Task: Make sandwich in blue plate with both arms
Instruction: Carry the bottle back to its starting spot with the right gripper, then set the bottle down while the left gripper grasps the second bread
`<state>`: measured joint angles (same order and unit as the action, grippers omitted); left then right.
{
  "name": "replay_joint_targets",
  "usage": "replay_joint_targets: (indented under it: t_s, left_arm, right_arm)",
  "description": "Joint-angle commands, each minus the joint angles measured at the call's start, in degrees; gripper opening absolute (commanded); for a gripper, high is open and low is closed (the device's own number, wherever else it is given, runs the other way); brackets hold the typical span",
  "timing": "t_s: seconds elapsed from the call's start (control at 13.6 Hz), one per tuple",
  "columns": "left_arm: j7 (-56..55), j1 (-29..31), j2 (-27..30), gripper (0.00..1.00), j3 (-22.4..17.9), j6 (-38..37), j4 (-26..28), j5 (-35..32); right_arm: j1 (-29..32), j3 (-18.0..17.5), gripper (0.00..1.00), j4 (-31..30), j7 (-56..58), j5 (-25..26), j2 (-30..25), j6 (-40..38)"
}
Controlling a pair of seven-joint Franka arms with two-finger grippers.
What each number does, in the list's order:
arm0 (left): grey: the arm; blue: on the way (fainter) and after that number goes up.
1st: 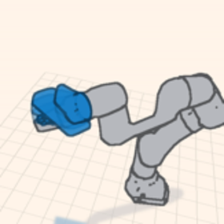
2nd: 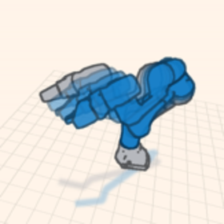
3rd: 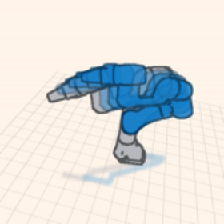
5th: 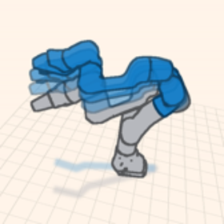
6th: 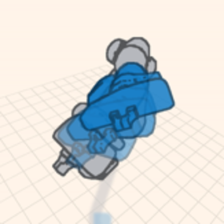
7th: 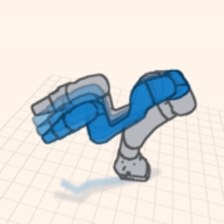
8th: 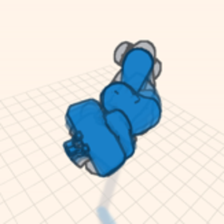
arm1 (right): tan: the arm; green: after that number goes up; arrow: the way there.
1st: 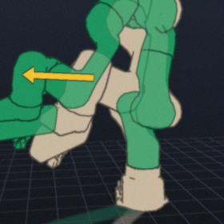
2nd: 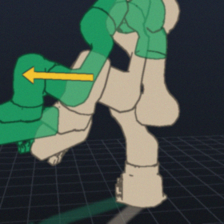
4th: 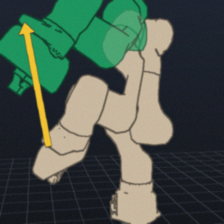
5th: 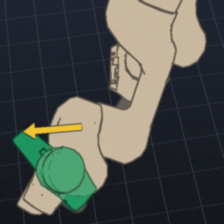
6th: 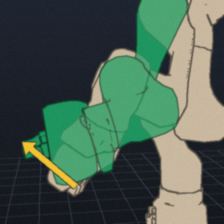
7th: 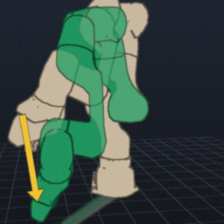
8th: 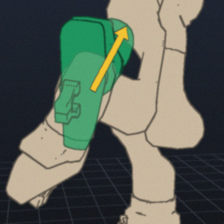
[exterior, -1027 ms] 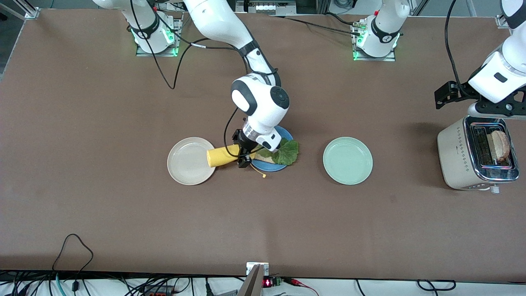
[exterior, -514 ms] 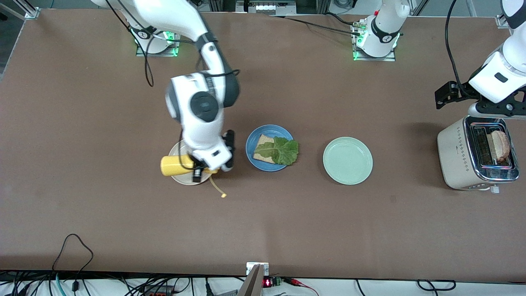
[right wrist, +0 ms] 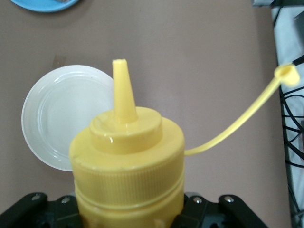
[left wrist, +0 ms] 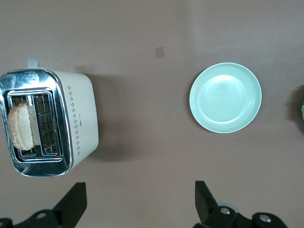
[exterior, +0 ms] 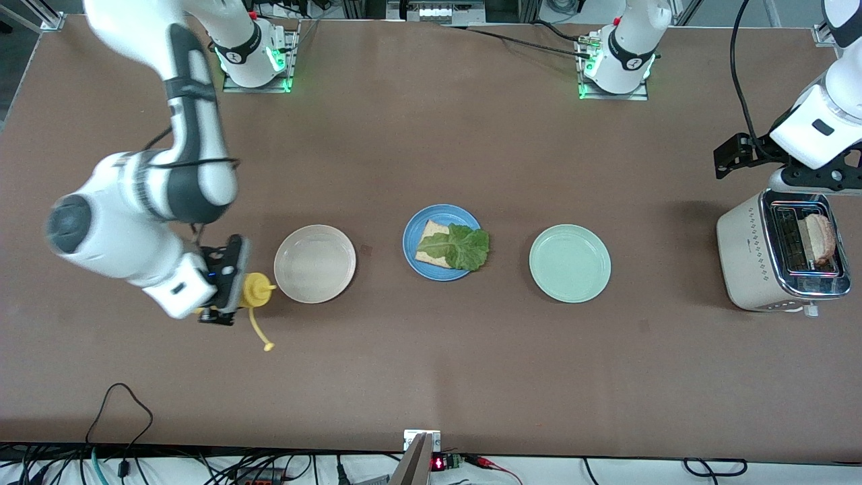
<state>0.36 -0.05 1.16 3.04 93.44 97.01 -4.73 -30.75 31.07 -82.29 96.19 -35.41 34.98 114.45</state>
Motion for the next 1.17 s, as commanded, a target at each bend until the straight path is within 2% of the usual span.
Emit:
replay_joint_targets:
  t_s: [0.0, 0.07, 0.22, 0.37, 0.44, 0.51, 0.66, 0.88, 0.95, 1.1]
  left_arm:
    - [-0.3, 0.3, -0.5, 1.00, -0.1, -0.7, -1.3, 0.4]
    - [-0.2, 0.3, -0.6, 1.00, -0.1, -1.8, -1.2, 0.3]
    - [-0.4, 0.7, -2.6, 1.00, -0.3, -6.7, -1.6, 0.2]
    - [-0.8, 1.9, -5.4, 1.00, -0.4, -8.6, -5.1, -0.5]
    - [0.5, 2.9, -7.4, 1.00, -0.9, -9.1, -7.0, -1.1]
    - [6.4, 6.0, -8.4, 1.00, -1.6, -9.9, -8.1, -1.5]
    - [14.8, 10.0, -11.4, 1.00, -1.7, -6.2, -8.2, -2.9]
    - [19.1, 14.8, -14.1, 1.00, -1.7, 2.4, -7.3, -7.2]
    - [19.6, 16.5, -15.3, 1.00, -1.7, 4.6, -7.3, -8.6]
    - [23.1, 18.8, -17.8, 1.00, -1.7, 11.0, -5.7, -8.9]
  right_arm:
    - [9.2, -5.4, 0.00, -7.1, 11.4, -10.1, -3.9, 1.3]
    - [12.1, -6.6, 0.00, -8.9, 15.5, -13.5, -4.5, 1.2]
    - [19.6, -11.4, 0.00, -12.9, 23.2, -19.8, -5.6, 0.6]
    - [27.2, -16.9, 0.00, -17.1, 28.6, -24.3, -6.8, 0.2]
    - [31.3, -19.6, 0.00, -18.9, 31.1, -26.6, -6.9, 0.1]
    - [34.7, -21.9, 0.00, -20.0, 33.1, -28.4, -6.9, 0.1]
    - [42.8, -27.5, 0.00, -21.7, 34.2, -29.4, -6.8, 0.1]
    - [54.2, -35.6, 0.00, -25.2, 37.7, -31.5, -6.2, -0.2]
    - [56.1, -36.9, 0.00, -26.0, 39.0, -32.3, -6.1, -1.8]
    - [57.5, -37.2, 0.00, -26.2, 40.1, -33.7, -4.6, -5.4]
